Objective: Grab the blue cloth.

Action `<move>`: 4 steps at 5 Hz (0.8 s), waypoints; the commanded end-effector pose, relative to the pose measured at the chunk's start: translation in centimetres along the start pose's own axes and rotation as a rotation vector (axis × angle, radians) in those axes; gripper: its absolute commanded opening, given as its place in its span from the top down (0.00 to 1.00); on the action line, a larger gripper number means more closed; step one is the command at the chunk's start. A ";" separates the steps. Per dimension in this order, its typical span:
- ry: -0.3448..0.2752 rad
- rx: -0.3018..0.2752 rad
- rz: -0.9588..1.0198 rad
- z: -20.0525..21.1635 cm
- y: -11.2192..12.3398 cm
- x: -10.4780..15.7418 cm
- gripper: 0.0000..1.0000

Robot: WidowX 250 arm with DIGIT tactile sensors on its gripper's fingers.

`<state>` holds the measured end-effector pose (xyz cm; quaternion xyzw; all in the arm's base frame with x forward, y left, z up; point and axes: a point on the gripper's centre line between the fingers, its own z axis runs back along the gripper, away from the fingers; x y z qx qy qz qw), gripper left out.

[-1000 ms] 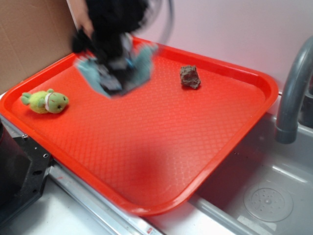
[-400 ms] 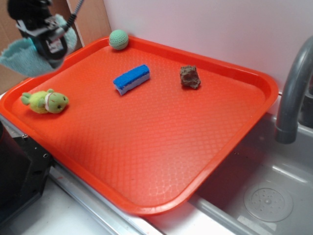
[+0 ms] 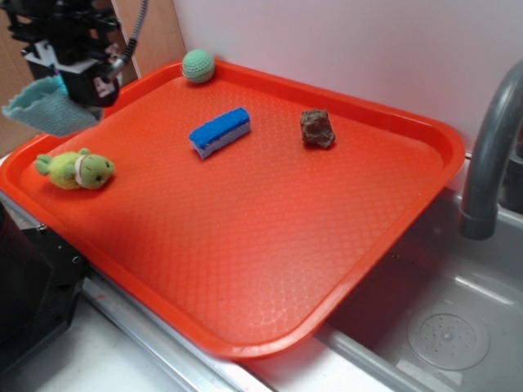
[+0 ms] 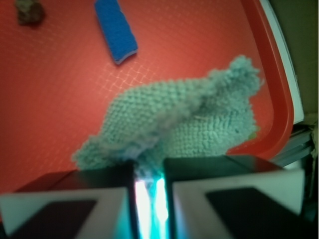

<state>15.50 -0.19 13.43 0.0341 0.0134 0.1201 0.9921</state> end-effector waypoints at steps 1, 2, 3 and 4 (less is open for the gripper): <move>-0.135 -0.016 -0.037 4.0 -4.0 0.4 1.00; -0.128 -0.063 -0.097 5.3 -4.4 1.2 1.00; -0.158 -0.106 -0.112 5.8 -4.4 1.3 1.00; -0.157 -0.124 -0.118 5.7 -4.4 1.5 1.00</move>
